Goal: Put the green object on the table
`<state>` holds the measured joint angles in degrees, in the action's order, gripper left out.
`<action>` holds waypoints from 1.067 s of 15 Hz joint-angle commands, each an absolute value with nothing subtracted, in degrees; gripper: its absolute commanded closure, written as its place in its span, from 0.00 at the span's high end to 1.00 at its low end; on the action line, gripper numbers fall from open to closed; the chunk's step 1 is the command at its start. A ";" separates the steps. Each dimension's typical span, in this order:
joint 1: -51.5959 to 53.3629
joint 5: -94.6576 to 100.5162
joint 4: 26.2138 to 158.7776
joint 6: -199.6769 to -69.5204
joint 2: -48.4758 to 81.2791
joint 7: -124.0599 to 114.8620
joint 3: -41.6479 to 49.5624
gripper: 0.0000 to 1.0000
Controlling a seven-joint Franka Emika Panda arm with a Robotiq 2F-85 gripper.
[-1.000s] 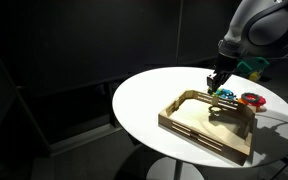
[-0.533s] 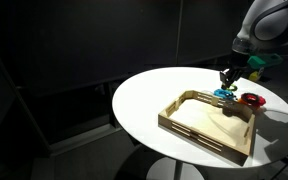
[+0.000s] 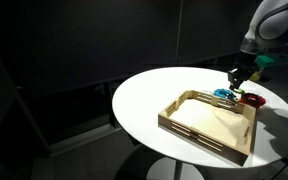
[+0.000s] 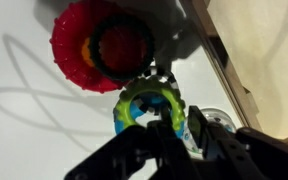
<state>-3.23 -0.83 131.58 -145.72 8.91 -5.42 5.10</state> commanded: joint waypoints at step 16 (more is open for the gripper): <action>-2.71 -8.99 132.62 -124.71 -0.81 5.42 1.89 1.00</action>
<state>-2.98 -9.84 131.74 -130.70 3.27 5.14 2.08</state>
